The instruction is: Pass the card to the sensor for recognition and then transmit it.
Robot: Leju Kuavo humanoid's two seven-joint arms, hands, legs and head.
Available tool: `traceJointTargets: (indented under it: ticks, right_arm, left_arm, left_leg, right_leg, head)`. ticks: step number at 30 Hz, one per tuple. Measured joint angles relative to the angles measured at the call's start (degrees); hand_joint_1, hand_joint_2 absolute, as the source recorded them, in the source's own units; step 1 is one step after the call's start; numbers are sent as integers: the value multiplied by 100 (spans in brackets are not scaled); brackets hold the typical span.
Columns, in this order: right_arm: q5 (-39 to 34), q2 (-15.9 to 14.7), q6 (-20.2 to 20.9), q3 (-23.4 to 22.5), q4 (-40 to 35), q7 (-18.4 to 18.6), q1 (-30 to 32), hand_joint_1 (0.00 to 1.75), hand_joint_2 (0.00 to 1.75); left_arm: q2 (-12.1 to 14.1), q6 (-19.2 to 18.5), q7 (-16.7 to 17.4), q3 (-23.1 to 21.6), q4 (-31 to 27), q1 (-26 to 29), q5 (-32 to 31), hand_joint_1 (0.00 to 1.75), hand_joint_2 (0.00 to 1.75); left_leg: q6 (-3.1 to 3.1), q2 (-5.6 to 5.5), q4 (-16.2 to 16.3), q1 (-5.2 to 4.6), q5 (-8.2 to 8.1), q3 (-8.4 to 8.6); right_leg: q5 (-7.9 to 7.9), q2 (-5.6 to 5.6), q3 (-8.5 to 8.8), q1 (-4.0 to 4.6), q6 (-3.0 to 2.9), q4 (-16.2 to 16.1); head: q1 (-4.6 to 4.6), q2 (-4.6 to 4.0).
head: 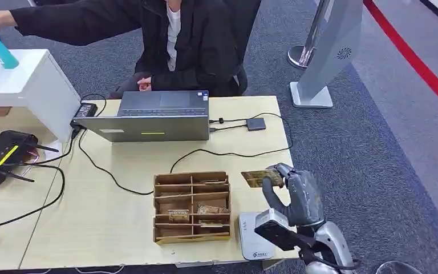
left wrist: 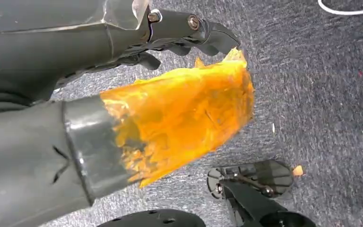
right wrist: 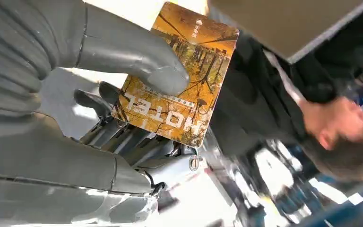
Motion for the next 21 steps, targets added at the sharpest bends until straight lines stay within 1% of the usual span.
traceJointTargets:
  ticks: [4, 10, 21]
  right_arm:
    - [-393, 103, 153, -85, 0, -28, 297, 175, 175]
    - [-865, 153, 288, -98, 20, -22, 571, 175, 175]
    - [-1293, 157, 382, -48, 245, 133, 759, 175, 175]
  left_arm:
    - [-11, 9, -9, 66, 0, 22, 7, 0, 0]
    - [-17, 24, -68, 166, 0, 53, 13, 0, 0]
    - [-20, 46, -146, 308, 0, 91, 61, 0, 0]
  left_leg:
    - [-2, 1, 0, 0, -2, 2]
    - [1, 1, 0, -1, -5, 2]
    - [1, 1, 0, 0, -5, 4]
  right_leg:
    - [-1, 0, 0, 0, -1, 0]
    - [-5, 0, 2, 0, 3, -1]
    - [-6, 0, 3, 0, 3, 0]
  head:
    - [0, 0]
    - [-2, 0]
    - [0, 0]
